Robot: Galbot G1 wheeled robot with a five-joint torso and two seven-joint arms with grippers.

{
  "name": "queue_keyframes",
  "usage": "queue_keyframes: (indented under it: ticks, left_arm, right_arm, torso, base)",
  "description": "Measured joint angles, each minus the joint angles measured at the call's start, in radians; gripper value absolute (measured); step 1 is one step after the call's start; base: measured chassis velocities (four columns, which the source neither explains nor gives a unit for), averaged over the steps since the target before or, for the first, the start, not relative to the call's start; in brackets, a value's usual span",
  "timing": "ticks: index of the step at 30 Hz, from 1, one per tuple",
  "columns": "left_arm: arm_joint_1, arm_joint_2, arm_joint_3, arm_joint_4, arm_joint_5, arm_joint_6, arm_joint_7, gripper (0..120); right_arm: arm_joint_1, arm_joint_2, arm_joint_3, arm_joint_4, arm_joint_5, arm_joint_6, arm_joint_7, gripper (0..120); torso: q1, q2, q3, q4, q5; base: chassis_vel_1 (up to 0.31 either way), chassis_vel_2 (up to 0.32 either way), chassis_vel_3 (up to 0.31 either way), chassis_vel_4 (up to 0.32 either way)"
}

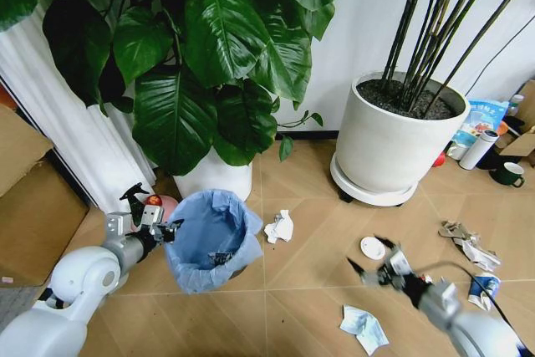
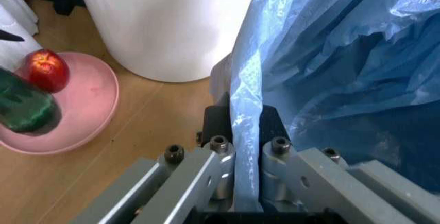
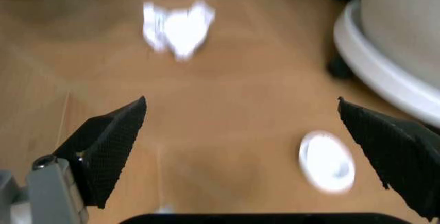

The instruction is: Pick up the trash bin and place the garbage on the floor into it.

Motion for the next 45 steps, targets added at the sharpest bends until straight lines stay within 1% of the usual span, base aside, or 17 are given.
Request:
queue_keyframes:
  ticks: [2, 8, 14, 16, 17, 20, 24, 33, 35, 37, 39, 40, 42, 43, 44, 45]
  left_arm:
    - [0.002, 0.000, -0.001, 0.000, 0.002, -0.003, 0.006, 0]
    - [0.008, -0.003, 0.000, -0.003, 0.006, -0.005, 0.010, 0]
    - [0.009, -0.002, 0.012, -0.016, 0.007, -0.005, 0.007, 0]
    - [0.010, 0.004, 0.013, -0.021, 0.006, -0.005, 0.004, 0]
    - [0.010, 0.004, 0.013, -0.021, 0.006, -0.005, 0.004, 0]
    - [0.013, 0.014, 0.014, -0.026, 0.003, -0.004, 0.000, 0]
    - [0.013, 0.018, 0.016, -0.027, 0.002, -0.003, -0.003, 0]
    - [0.002, 0.020, 0.030, -0.027, -0.003, 0.000, -0.018, 0]
    - [0.005, 0.020, 0.032, -0.029, -0.004, 0.001, -0.023, 0]
    - [0.005, 0.020, 0.032, -0.029, -0.004, 0.001, -0.023, 0]
    - [0.009, 0.019, 0.034, -0.036, -0.006, 0.004, -0.027, 0]
    - [0.009, 0.019, 0.034, -0.036, -0.006, 0.004, -0.027, 0]
    - [0.008, 0.018, 0.034, -0.040, -0.008, 0.005, -0.029, 0]
    - [0.007, 0.019, 0.034, -0.042, -0.010, 0.005, -0.029, 0]
    - [0.007, 0.019, 0.034, -0.043, -0.011, 0.006, -0.030, 0]
    - [0.007, 0.019, 0.034, -0.043, -0.011, 0.006, -0.030, 0]
  right_arm:
    - [-0.058, 0.005, 0.022, -0.042, -0.043, 0.024, -0.031, 100]
    - [-0.091, 0.020, 0.031, -0.099, -0.076, 0.028, -0.046, 100]
    - [-0.032, 0.055, -0.014, -0.205, -0.073, -0.005, -0.046, 100]
    - [0.007, 0.073, -0.035, -0.260, -0.074, -0.005, -0.042, 100]
    - [0.007, 0.073, -0.035, -0.260, -0.074, -0.005, -0.042, 100]
    - [0.049, 0.094, -0.051, -0.319, -0.070, -0.006, -0.035, 100]
    - [0.078, 0.112, -0.062, -0.352, -0.071, -0.008, -0.031, 100]
    - [0.138, 0.156, -0.086, -0.422, -0.088, -0.001, -0.019, 100]
    - [0.149, 0.167, -0.089, -0.434, -0.093, 0.007, -0.013, 91]
    - [0.149, 0.167, -0.089, -0.434, -0.093, 0.007, -0.013, 91]
    - [0.153, 0.169, -0.095, -0.443, -0.085, 0.004, -0.013, 79]
    - [0.153, 0.169, -0.095, -0.443, -0.085, 0.004, -0.013, 79]
    - [0.163, 0.180, -0.103, -0.455, -0.078, 0.007, -0.016, 70]
    - [0.169, 0.188, -0.107, -0.462, -0.076, 0.008, -0.017, 64]
    - [0.172, 0.192, -0.108, -0.466, -0.076, 0.009, -0.018, 60]
    - [0.172, 0.192, -0.108, -0.466, -0.076, 0.009, -0.018, 60]
  torso:
    - [0.000, 0.000, 0.000, 0.0000, -0.0002]
    - [0.000, 0.000, 0.000, 0.0002, -0.0003]
    - [0.000, 0.000, 0.000, 0.0002, -0.0003]
    - [0.000, 0.000, 0.000, 0.0002, 0.0001]
    - [0.000, 0.000, 0.000, 0.0002, 0.0001]
    - [0.000, 0.000, 0.000, 0.0003, -0.0001]
    - [0.000, 0.000, 0.000, 0.0003, -0.0005]
    - [0.000, 0.000, 0.000, 0.0002, -0.0001]
    - [0.000, 0.000, 0.000, 0.0002, -0.0001]
    - [0.000, 0.000, 0.000, 0.0002, -0.0001]
    - [0.000, 0.000, 0.000, 0.0003, -0.0005]
    - [0.000, 0.000, 0.000, 0.0003, -0.0005]
    - [0.000, 0.000, 0.000, 0.0002, -0.0002]
    - [0.000, 0.000, 0.000, 0.0002, 0.0001]
    - [0.000, 0.000, 0.000, 0.0002, 0.0001]
    - [0.000, 0.000, 0.000, 0.0002, 0.0001]
  base:
    - [0.000, 0.000, 0.000, 0.000]
    - [0.000, 0.000, 0.000, 0.000]
    - [0.000, 0.000, 0.000, 0.000]
    - [0.000, 0.000, 0.000, 0.000]
    - [0.000, 0.000, 0.000, 0.000]
    - [0.000, 0.000, 0.000, 0.000]
    - [0.000, 0.000, 0.000, 0.000]
    - [0.000, 0.000, 0.000, 0.000]
    - [0.000, 0.000, 0.000, 0.000]
    - [0.000, 0.000, 0.000, 0.000]
    - [0.000, 0.000, 0.000, 0.000]
    - [0.000, 0.000, 0.000, 0.000]
    - [0.000, 0.000, 0.000, 0.000]
    - [0.000, 0.000, 0.000, 0.000]
    - [0.000, 0.000, 0.000, 0.000]
    - [0.000, 0.000, 0.000, 0.000]
